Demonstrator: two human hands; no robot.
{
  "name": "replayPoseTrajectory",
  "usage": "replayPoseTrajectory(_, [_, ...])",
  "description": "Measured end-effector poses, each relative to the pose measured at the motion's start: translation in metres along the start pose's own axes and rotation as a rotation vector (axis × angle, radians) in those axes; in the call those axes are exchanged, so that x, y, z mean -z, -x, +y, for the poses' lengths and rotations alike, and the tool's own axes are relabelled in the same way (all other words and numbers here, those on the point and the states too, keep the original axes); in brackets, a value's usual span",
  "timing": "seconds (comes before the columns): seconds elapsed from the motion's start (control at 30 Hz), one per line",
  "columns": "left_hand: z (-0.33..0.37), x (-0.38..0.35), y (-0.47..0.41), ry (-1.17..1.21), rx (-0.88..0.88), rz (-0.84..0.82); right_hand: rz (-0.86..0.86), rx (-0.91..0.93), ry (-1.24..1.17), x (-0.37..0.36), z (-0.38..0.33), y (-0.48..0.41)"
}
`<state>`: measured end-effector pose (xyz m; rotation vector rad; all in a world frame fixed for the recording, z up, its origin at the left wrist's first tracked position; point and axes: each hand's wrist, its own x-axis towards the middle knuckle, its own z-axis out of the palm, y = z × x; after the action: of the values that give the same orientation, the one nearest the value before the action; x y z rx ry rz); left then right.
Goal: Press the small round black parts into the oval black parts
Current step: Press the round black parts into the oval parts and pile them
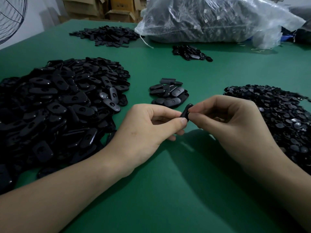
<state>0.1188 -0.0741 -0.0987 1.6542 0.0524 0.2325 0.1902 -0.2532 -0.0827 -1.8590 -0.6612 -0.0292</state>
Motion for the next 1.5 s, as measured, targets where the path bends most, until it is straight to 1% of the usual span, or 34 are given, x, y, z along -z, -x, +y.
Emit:
replayPoseTrajectory(0.13, [0.000,0.000,0.000,0.000,0.014,-0.011,-0.009,0.050,0.039,0.001,-0.001,0.002])
replayPoseTrajectory(0.37, [0.002,0.001,-0.001,0.062,0.054,-0.001,0.067,0.255,0.306,-0.002,-0.003,0.005])
replayPoseTrajectory(0.43, [0.002,0.001,-0.001,0.072,0.058,0.010,0.068,0.313,0.369,-0.003,-0.005,0.006])
replayPoseTrajectory(0.53, [0.002,0.000,-0.001,0.101,0.051,0.040,0.059,0.352,0.423,-0.002,-0.007,0.006])
replayPoseTrajectory(0.77, [0.002,0.001,0.000,0.105,0.027,0.089,0.040,0.333,0.417,-0.002,-0.009,0.007])
replayPoseTrajectory(0.97, [0.000,-0.001,-0.001,0.062,0.011,0.085,0.081,0.345,0.396,-0.001,-0.007,0.006])
replayPoseTrajectory(1.33, [0.002,-0.001,0.000,0.035,0.037,0.040,0.023,0.381,0.463,0.005,-0.009,0.003])
replayPoseTrajectory(1.5, [0.004,0.000,-0.001,0.070,0.056,0.033,0.029,0.336,0.405,0.007,-0.009,0.001])
